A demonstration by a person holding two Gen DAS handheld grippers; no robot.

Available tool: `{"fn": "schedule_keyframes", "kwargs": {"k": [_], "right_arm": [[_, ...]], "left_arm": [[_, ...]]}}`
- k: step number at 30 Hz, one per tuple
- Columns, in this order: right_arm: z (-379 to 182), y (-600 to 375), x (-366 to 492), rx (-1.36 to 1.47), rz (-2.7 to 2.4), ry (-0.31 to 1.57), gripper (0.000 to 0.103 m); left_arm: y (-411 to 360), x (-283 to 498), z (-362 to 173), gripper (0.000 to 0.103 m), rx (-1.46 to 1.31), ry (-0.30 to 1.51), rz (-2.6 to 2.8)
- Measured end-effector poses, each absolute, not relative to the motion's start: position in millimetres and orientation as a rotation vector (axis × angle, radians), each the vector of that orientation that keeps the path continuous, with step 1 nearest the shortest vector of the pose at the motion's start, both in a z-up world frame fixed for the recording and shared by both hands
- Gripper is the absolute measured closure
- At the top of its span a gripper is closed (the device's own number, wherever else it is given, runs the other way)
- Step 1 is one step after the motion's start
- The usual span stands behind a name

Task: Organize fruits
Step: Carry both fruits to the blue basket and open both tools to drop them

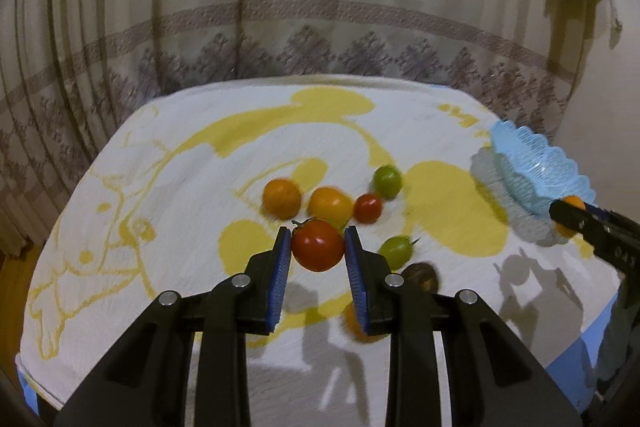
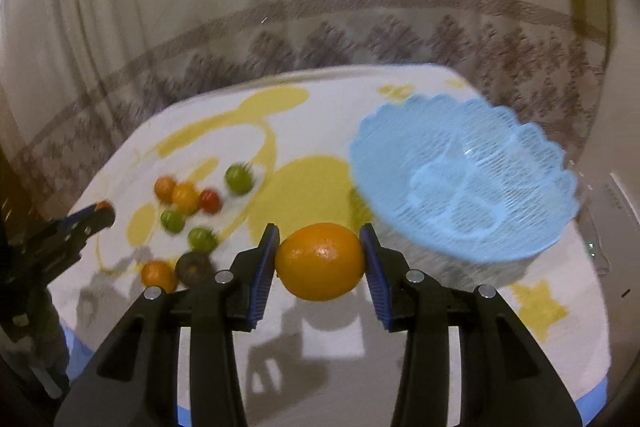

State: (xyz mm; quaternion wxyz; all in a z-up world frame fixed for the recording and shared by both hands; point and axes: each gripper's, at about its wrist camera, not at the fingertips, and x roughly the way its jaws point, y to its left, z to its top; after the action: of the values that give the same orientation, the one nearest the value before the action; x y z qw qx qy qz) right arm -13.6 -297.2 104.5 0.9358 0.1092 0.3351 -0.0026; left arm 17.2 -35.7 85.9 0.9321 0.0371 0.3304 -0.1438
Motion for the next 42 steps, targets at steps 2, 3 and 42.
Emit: {"fn": "schedule_keyframes", "kwargs": {"k": [2,3,42], "right_arm": [[108,-311,-12,0.247,-0.031,0.675,0.060],[109,-316,-12,0.256,-0.039,0.672,0.060],[95,-429,13,0.408,-0.247,0.721,0.060]], "left_arm": [[-44,17,92,0.075,0.083,0.665,-0.310],[-51,18,96,0.075,0.087,0.659,-0.322],[-276,57,87,0.075,0.228,0.669,-0.652]]}}
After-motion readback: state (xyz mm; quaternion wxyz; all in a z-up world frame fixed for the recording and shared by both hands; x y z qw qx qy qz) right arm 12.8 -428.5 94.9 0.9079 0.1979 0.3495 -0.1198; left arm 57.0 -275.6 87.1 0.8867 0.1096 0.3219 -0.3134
